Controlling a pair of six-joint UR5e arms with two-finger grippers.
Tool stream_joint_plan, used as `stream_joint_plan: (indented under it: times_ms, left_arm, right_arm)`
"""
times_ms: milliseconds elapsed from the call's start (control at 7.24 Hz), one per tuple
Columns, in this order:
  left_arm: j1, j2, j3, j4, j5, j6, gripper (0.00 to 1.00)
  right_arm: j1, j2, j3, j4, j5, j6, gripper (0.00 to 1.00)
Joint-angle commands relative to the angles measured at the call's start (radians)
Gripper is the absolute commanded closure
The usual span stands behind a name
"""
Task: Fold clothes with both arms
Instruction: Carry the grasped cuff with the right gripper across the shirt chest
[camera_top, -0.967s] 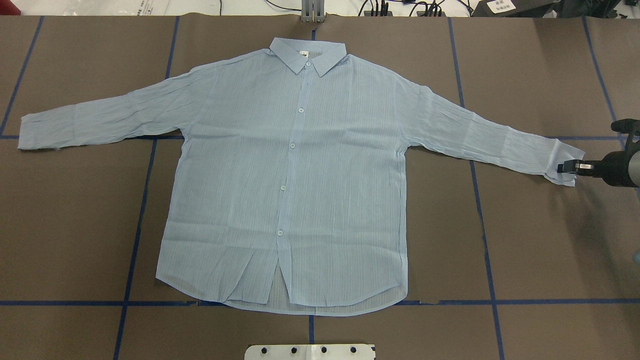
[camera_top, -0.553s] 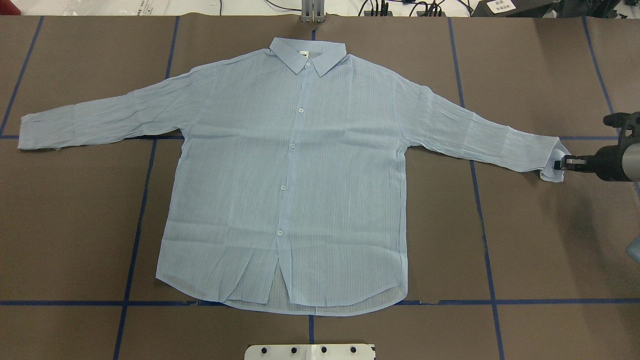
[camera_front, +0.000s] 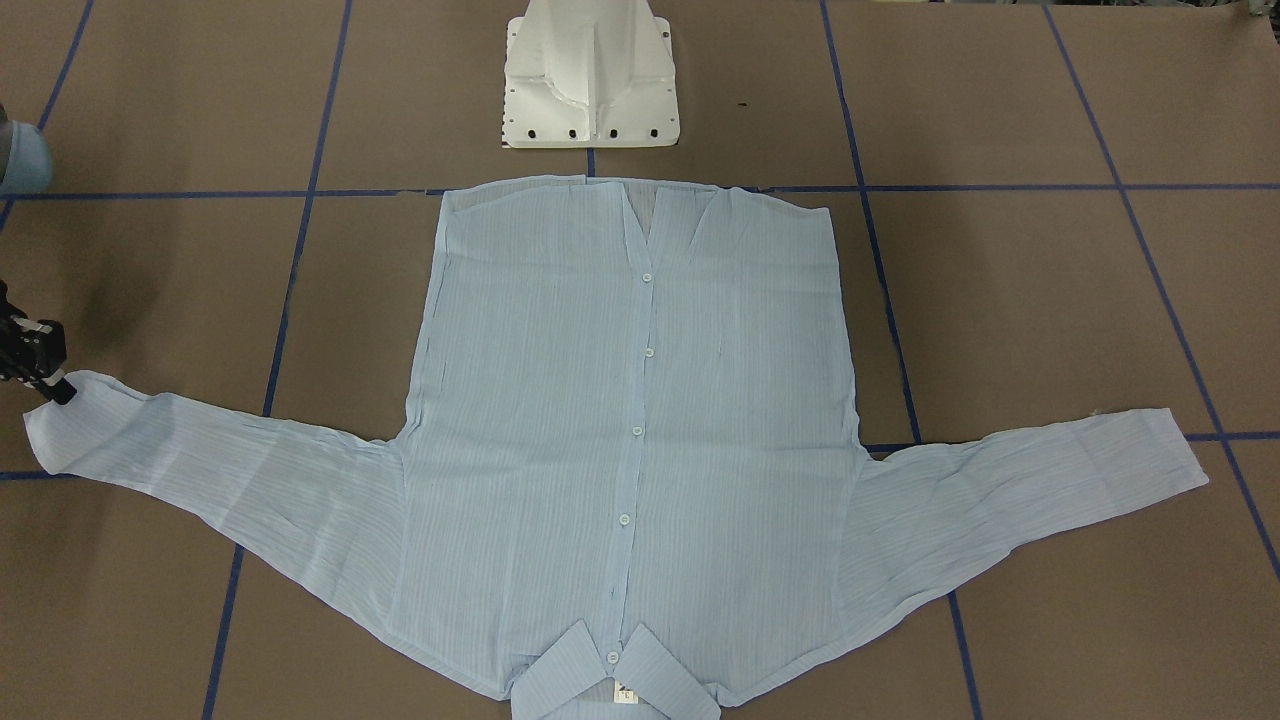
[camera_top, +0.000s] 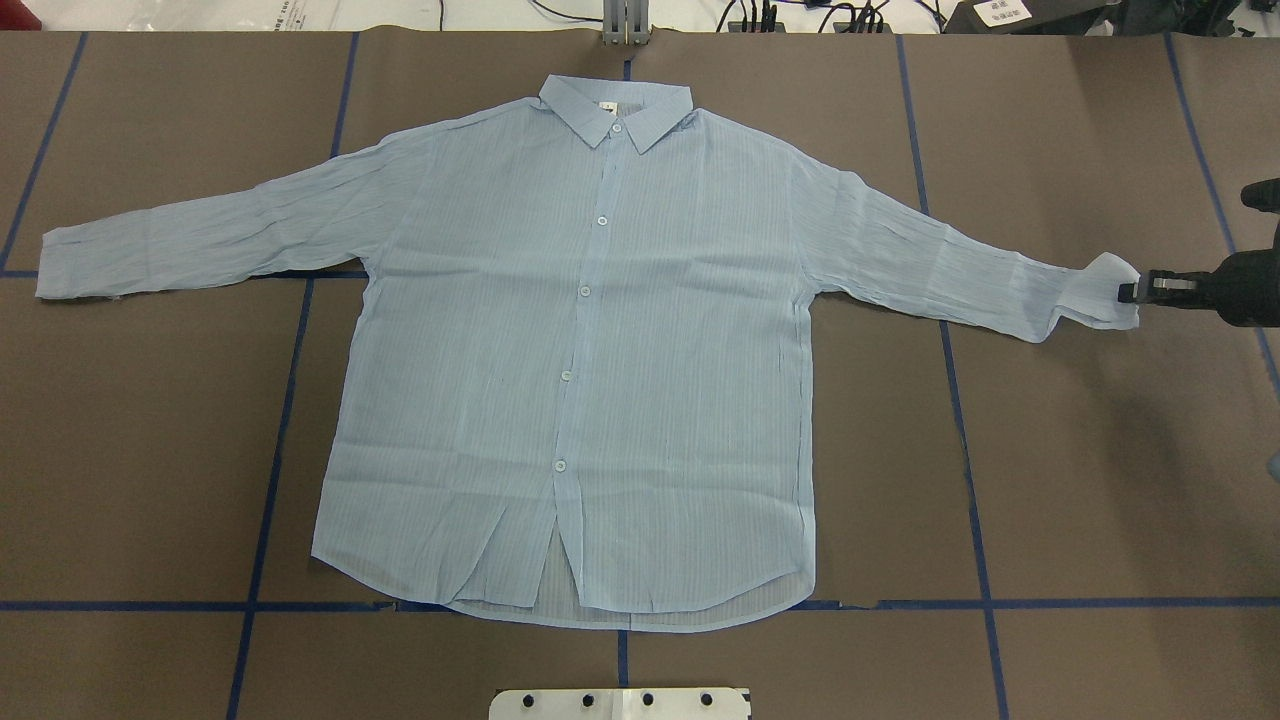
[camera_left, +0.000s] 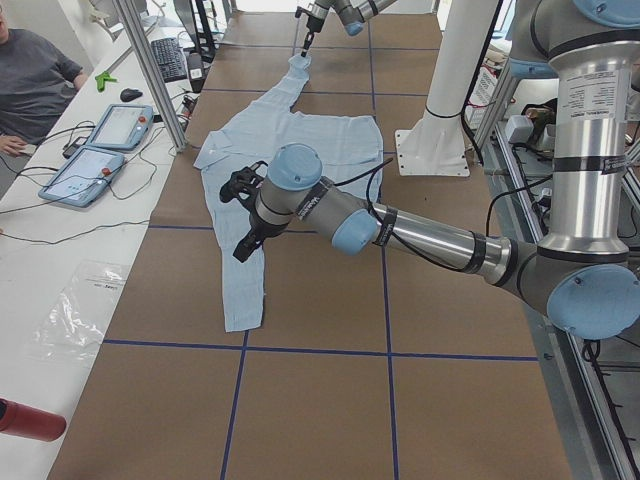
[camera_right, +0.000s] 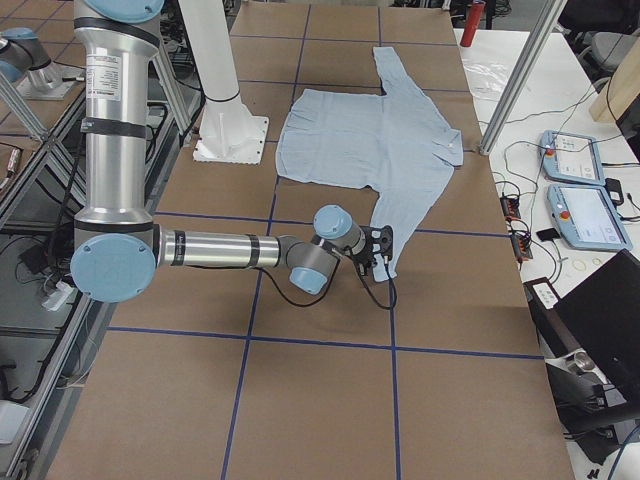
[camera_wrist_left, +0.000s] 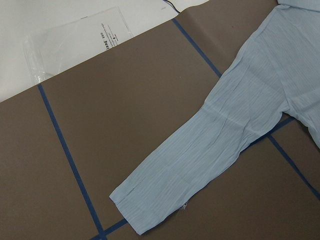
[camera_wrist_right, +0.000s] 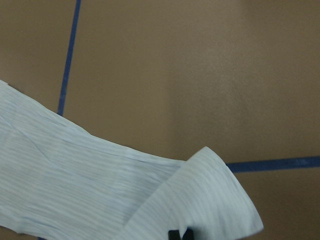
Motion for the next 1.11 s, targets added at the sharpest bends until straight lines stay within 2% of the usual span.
stream_joint_plan:
  times_ms: [0,415,691,967]
  left_arm:
    - [0.0,0.0,0.001,0.0,0.0,0.002,0.0]
    - [0.0,0.0,0.002,0.0,0.0,-0.001,0.0]
    - [0.0,0.0,0.001,0.0,0.0,-0.001,0.0]
    - [0.0,0.0,0.002,0.0,0.0,-0.001,0.0]
  right_arm:
    - [-0.001,0.143,0.114,-0.241,-0.044,0.003,1.0]
    - [-0.166,0.422,0.108,-0.367,-0.206,0.004,1.0]
    - [-0.266,0.559,0.095,-0.369,-0.269,0.007,1.0]
    - [-0.362,0.674,0.03,-0.363,-0.404,0.009,1.0]
